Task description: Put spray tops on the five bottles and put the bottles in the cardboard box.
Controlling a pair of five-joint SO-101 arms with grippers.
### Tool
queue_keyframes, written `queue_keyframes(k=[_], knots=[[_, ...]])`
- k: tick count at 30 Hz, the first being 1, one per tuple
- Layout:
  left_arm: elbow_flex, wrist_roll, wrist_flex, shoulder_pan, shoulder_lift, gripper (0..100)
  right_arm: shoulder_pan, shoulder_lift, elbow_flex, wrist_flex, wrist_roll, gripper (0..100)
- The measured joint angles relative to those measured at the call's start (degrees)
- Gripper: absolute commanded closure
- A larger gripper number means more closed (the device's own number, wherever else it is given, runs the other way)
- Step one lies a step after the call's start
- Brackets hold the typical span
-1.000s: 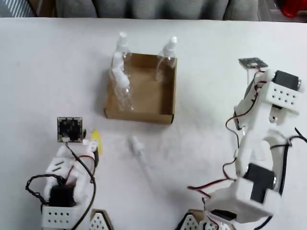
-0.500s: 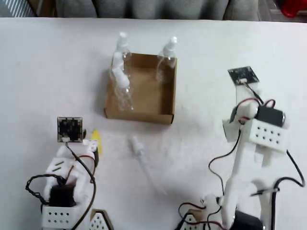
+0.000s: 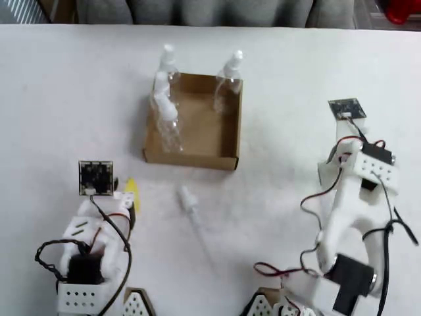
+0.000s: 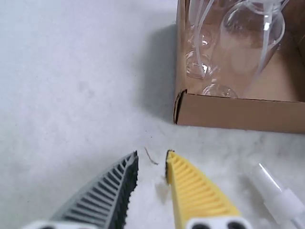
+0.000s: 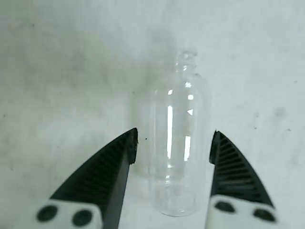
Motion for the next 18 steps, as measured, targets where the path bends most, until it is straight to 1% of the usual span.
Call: queue_keyframes(k=[2,8,18], knots=[[0.0,0.0,0.0,0.0,0.0,89,0.5,2.4,-2.6,0.0,0.0,72.6],[0.0,0.0,0.0,0.0,0.0,89,0.6,6.1,-5.9,1.5,0.0,76.5],[0.0,0.0,0.0,0.0,0.0,89,0.7,15.9,-9.9,0.4,0.2,76.8]])
